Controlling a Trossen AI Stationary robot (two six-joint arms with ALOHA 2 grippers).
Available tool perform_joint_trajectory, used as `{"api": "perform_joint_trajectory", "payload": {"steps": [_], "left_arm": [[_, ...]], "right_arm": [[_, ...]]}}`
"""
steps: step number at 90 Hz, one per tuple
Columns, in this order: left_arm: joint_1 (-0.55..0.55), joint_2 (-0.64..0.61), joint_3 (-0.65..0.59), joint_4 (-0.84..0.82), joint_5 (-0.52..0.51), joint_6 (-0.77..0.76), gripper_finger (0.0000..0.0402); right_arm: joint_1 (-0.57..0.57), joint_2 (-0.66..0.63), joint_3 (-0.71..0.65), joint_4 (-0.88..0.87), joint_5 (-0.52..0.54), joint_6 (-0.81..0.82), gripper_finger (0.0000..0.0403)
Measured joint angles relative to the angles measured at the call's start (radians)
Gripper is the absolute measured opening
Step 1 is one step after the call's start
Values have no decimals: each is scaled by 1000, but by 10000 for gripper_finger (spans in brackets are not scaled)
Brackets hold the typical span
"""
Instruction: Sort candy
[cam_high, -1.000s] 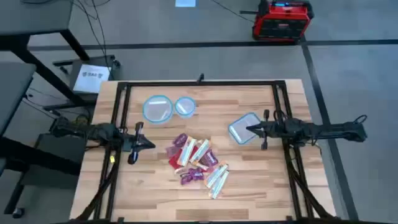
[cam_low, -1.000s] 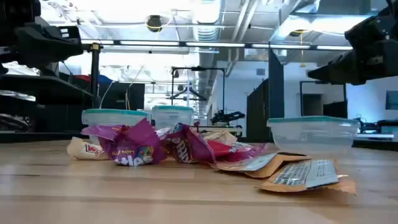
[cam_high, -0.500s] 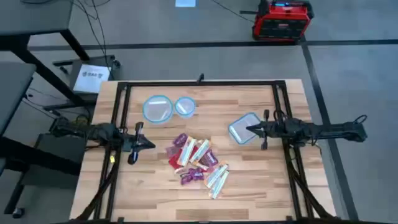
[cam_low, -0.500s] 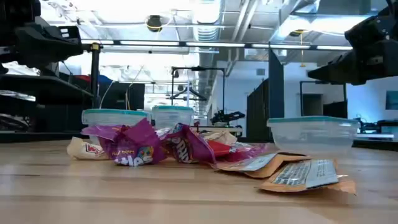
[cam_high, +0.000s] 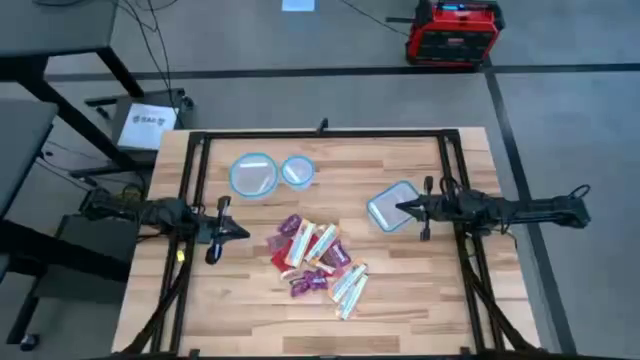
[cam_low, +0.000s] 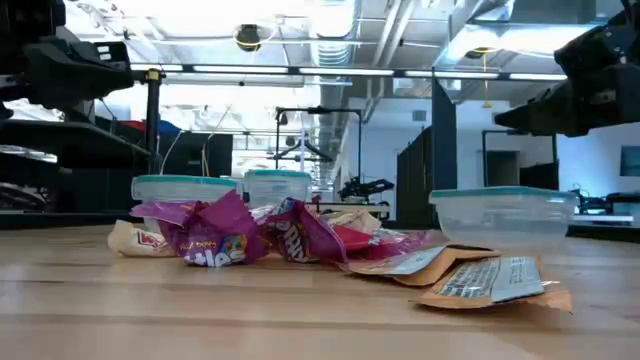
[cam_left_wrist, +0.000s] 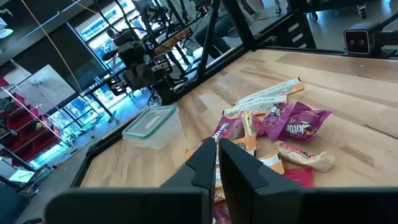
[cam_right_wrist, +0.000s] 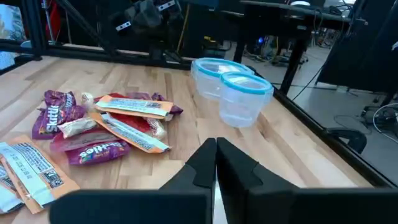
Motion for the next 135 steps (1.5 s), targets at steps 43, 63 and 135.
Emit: {"api": "perform_joint_trajectory", "payload": {"steps": [43, 63, 135], "left_arm": [[0, 0, 0, 0, 0, 0, 6], [0, 0, 0, 0, 0, 0, 6], [0, 0, 0, 0, 0, 0, 6]], "right_arm": [[0, 0, 0, 0, 0, 0, 0], [0, 0, 0, 0, 0, 0, 0], [0, 0, 0, 0, 0, 0, 0]]}}
